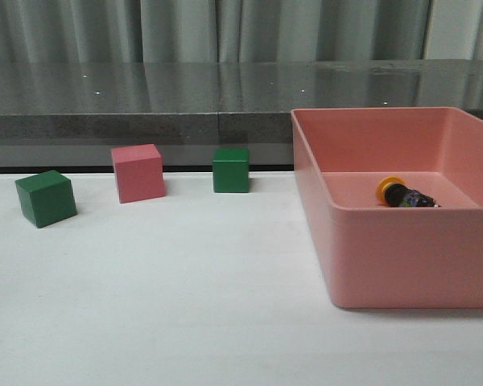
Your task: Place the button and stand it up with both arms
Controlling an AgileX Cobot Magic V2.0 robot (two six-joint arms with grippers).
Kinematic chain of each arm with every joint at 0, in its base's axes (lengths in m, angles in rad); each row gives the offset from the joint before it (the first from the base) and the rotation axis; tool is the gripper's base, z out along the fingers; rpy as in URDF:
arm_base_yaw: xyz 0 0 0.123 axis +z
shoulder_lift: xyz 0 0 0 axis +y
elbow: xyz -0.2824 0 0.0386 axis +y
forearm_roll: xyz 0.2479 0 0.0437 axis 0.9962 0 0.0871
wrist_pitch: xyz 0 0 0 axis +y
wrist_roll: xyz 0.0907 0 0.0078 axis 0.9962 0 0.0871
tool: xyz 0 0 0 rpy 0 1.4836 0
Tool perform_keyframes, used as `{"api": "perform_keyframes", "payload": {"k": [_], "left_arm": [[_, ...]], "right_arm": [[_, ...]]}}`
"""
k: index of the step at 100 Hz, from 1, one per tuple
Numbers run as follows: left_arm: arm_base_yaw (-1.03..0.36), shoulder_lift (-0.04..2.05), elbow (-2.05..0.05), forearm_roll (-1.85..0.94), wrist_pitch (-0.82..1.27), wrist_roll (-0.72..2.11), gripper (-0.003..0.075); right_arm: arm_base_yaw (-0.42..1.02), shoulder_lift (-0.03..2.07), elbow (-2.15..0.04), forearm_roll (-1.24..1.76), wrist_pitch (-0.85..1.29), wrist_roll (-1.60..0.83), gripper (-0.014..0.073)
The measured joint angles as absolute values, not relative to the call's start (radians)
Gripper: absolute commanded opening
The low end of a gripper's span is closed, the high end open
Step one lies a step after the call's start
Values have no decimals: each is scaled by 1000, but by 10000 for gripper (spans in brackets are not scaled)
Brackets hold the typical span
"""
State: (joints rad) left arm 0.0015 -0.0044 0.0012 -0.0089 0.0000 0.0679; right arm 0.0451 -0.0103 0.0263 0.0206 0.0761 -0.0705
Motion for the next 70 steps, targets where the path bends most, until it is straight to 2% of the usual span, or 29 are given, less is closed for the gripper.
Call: {"api": "perform_keyframes", "payload": {"k": [70], "left_arm": [[2,-4,1,-9,0,68,-19]], "right_arm": [[45,-10,28,21,49,-70,-62]]}}
